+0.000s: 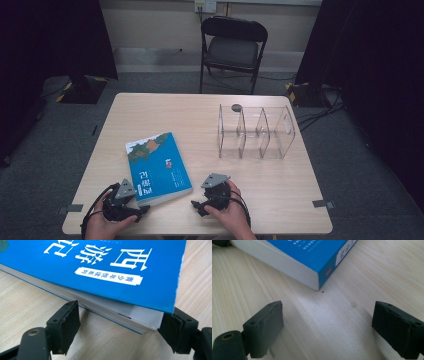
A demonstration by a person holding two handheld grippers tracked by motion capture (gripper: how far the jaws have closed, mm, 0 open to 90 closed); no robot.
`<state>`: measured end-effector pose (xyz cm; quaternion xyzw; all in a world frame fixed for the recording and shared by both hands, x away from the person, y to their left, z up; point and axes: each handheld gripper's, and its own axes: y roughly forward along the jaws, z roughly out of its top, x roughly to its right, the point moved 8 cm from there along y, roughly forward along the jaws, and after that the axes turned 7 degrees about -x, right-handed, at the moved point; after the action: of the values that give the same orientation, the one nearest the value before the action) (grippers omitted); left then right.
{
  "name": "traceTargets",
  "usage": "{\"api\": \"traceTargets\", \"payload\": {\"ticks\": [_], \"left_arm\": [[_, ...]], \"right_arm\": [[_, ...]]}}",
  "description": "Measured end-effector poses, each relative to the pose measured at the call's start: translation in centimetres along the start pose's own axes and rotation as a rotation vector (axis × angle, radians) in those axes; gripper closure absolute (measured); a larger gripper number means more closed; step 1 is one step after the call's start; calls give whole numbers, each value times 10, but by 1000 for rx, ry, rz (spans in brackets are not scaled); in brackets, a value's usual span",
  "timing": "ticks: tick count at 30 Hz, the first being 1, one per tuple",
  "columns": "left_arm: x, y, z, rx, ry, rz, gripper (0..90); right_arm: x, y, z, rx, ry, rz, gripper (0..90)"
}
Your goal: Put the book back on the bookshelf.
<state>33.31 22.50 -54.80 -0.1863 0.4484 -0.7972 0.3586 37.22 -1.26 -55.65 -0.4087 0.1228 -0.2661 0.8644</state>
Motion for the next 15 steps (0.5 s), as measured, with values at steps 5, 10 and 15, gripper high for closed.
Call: {"api": "traceTargets", "payload": {"ticks": [5, 10, 15], "left_arm": [[-1, -4, 4, 20, -14, -17, 219], [-2, -8, 7, 38, -32, -37, 221], [-3, -15, 12, 69, -66, -67, 223]], "right_arm": [[0, 0, 0, -3, 3, 2, 93], [0, 0, 0, -3, 3, 2, 93], [-1, 1, 2, 4, -12, 7, 95]]}}
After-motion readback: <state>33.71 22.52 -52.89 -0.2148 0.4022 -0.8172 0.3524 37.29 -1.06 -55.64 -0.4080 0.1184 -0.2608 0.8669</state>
